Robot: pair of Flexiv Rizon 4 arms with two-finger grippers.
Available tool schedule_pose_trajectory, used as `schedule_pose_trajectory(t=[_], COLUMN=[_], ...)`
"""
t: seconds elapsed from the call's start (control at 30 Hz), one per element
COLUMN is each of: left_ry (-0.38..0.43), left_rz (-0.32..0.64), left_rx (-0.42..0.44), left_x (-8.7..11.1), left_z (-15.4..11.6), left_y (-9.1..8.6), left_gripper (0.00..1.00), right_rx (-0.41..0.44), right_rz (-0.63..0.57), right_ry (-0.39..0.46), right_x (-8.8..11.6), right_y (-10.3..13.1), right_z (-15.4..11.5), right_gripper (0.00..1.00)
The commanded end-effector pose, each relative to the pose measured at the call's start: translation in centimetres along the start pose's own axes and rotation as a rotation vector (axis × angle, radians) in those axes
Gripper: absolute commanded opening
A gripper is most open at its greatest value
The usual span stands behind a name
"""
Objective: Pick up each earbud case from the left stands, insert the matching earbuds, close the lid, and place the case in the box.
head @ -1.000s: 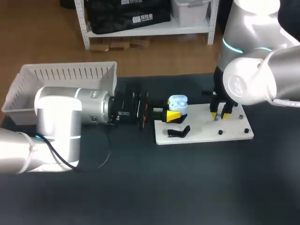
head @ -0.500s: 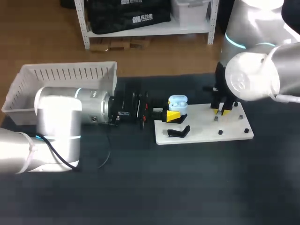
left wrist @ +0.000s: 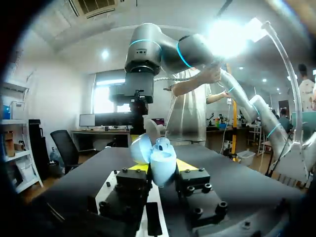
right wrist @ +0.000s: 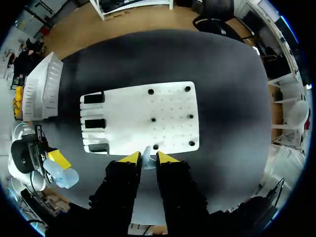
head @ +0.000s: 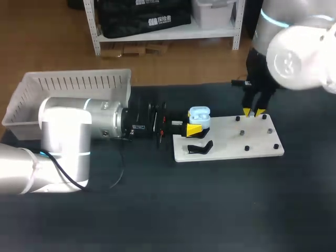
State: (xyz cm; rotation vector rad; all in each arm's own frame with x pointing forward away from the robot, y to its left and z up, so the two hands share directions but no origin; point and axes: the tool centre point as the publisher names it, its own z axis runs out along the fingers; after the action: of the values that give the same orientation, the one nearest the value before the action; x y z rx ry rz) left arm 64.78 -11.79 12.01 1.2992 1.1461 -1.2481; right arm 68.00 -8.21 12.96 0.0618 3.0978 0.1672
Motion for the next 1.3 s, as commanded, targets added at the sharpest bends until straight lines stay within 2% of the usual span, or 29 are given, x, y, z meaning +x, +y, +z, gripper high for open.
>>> schedule_pose_trajectory(t=[0.03,0.2,0.43,0.9,1.0,1.1,1.3], left_ry=[-0.001,-0.001,-0.001,-0.001,-0.001,-0.001,-0.001], left_rz=[0.003,0.003,0.003,0.003,0.003,0.003,0.003], left_rx=[-0.007,-0.007,-0.007,-0.007,-0.007,-0.007,-0.007], left_x=[0.0,0.0,0.0,0.0,0.0,0.0,0.0], left_z=[0.1,0.1,0.1,0.1,0.1,0.1,0.1], left_y=[-0.1,-0.1,-0.1,-0.1,-0.1,-0.1,-0.1], left_gripper=[0.00,0.00,0.00,0.00,0.00,0.00,0.00], right_rx=[-0.004,0.000,0.030,0.030,0.083,0.143,0.154], right_rz=[-0.020,-0.064,-0.128,-0.128,-0.174,-0.270,-0.366], right_ry=[-0.015,-0.031,-0.016,-0.016,-0.026,-0.023,0.011], right_x=[2.1,3.6,4.5,4.5,4.6,4.9,5.3], right_y=[0.8,2.6,5.3,5.3,6.5,8.6,10.5], right_z=[-5.0,-7.7,-8.5,-8.5,-9.0,-9.2,-9.1], right_gripper=[0.00,0.00,0.00,0.00,0.00,0.00,0.00])
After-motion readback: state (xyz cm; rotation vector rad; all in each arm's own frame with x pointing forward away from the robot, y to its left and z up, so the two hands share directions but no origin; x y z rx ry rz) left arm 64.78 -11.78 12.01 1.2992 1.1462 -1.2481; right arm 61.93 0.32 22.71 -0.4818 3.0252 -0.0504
